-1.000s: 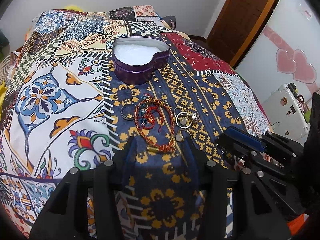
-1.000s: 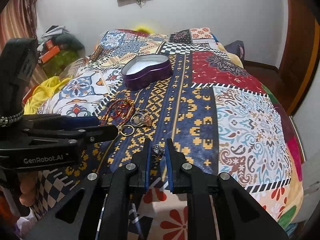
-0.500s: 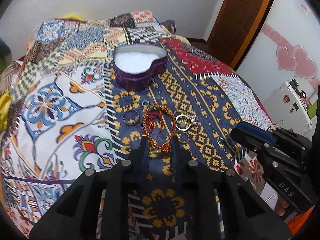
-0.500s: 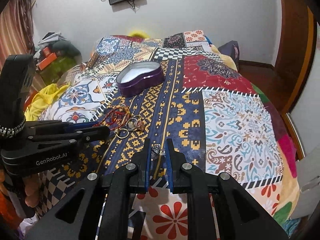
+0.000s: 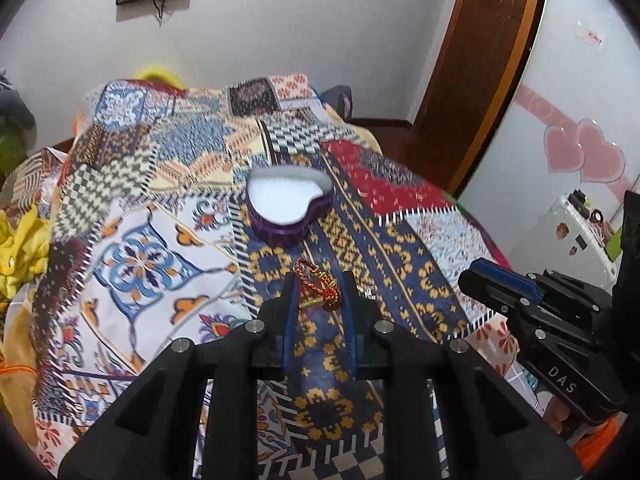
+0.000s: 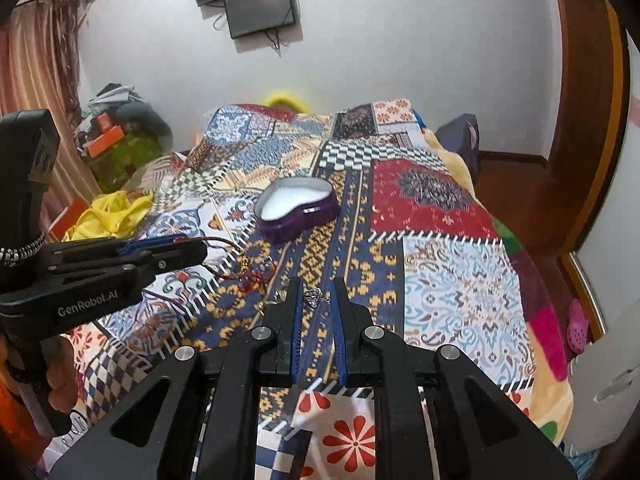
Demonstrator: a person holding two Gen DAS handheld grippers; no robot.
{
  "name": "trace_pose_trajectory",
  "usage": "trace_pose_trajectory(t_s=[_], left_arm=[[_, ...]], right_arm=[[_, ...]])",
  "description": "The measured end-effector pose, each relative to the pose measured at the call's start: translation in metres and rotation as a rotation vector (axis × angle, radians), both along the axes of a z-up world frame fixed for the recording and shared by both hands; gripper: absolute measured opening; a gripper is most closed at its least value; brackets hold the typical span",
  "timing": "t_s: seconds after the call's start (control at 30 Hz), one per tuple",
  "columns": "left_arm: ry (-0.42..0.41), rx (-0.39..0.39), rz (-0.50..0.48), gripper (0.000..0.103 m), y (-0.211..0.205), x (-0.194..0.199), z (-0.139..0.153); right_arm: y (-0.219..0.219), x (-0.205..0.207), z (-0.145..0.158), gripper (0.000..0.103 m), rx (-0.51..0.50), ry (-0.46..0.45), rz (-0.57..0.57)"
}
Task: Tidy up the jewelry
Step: 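Lower the bracelet into the purple heart tin with the left tool while the right tool drops the earring in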
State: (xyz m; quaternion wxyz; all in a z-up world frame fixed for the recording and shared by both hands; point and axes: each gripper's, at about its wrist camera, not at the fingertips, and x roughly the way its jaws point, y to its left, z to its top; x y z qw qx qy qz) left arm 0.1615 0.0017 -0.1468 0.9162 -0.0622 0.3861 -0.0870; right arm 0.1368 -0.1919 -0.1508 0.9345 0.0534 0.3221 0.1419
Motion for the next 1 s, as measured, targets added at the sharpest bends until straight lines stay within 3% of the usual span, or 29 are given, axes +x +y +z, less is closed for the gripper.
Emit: trace_pose_trajectory(t_s=[0.53,1.0], left_arm=[[-0.092,0.029,0.041,0.019,0.029,0.023,0.025],[-0.071,0.010,0.058,0.019,0.038,0.074,0.013]], right_arm=[[0.009,0.037,0.027,0.012,0.017,-0.074,0.035],[0.024,0.092,0.023,0.012,0.009,-0.069,0.086]])
